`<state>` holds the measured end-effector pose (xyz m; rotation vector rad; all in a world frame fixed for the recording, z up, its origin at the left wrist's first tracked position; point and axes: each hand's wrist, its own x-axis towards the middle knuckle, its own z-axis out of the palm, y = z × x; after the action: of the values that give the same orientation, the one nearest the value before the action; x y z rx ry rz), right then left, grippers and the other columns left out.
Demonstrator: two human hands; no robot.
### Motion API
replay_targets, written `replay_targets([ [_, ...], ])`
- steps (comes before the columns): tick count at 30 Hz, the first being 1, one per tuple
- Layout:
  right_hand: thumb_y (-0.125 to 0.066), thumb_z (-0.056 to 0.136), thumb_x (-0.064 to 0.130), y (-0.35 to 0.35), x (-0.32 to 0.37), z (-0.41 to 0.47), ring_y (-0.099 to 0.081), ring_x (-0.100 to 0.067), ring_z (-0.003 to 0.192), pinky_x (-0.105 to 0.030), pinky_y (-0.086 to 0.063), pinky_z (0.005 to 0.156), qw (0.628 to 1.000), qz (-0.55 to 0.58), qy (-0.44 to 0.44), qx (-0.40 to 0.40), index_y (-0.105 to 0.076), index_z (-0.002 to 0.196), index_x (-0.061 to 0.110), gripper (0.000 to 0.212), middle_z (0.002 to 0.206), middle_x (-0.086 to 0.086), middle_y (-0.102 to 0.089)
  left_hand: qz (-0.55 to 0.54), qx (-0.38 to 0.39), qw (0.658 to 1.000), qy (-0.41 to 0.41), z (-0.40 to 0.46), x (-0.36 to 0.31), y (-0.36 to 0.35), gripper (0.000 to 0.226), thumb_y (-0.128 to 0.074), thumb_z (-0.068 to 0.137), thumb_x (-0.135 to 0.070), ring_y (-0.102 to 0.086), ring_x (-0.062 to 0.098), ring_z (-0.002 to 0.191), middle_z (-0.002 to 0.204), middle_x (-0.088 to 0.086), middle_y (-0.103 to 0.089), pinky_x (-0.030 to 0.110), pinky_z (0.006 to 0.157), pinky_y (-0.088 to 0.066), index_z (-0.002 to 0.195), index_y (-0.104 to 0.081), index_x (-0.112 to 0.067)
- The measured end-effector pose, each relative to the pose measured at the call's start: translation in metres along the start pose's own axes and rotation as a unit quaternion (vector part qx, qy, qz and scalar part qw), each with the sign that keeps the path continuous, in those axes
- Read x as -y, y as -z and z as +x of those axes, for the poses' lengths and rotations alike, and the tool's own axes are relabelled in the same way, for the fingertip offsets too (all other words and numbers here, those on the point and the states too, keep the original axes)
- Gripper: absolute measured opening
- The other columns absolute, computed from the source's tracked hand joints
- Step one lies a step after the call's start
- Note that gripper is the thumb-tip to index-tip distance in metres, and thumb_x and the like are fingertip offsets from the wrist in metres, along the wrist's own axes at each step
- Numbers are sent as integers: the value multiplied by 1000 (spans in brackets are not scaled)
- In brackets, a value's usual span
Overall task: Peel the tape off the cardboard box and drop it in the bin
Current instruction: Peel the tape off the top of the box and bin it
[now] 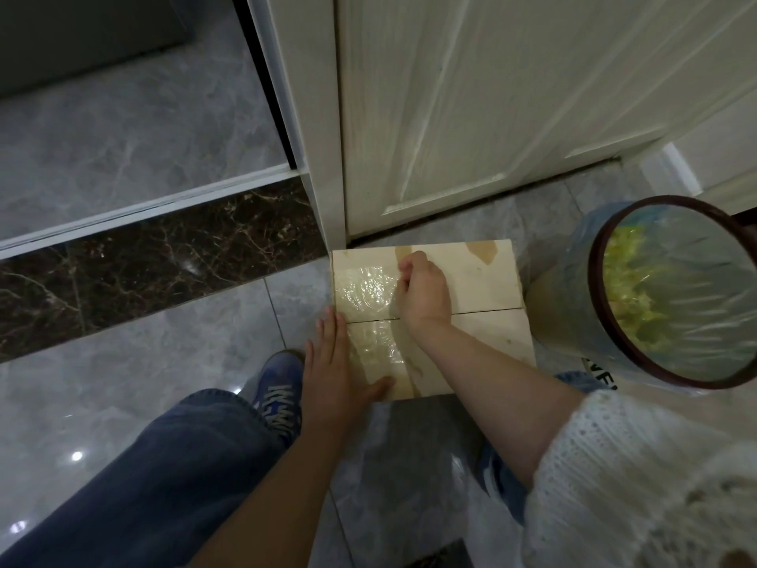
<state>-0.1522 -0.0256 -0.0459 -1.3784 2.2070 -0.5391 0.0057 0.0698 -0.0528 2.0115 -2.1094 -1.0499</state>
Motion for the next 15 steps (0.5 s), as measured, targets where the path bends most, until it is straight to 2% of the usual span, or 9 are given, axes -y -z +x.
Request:
replay_targets([
  [4,-49,82,-10,-6,-4,5,-54,-34,100,-31,-39,83,999,-20,20,28,-59,105,6,29,103,-18,-62,15,-1,1000,8,1,1,1,130,-69,77,-73,21,15,153,166,-3,24,35,122,16,162,11,-15],
  [7,-48,82,-10,-8,-8,6,-53,-36,102,-25,-32,82,998,-12,25,50,-60,102,6,28,104,-19,-62,37,1,999,9,0,-1,2,129,-66,78,-75,19,18,154,169,0,20,36,122,16,162,11,-14],
  [15,-50,87,-5,3,-15,5,-55,-33,100,-32,-41,88,994,52,52,86,-59,102,4,20,103,-17,-62,40,10,999,9,1,0,1,131,-65,78,-75,14,20,156,169,2,20,40,125,9,161,15,-14],
])
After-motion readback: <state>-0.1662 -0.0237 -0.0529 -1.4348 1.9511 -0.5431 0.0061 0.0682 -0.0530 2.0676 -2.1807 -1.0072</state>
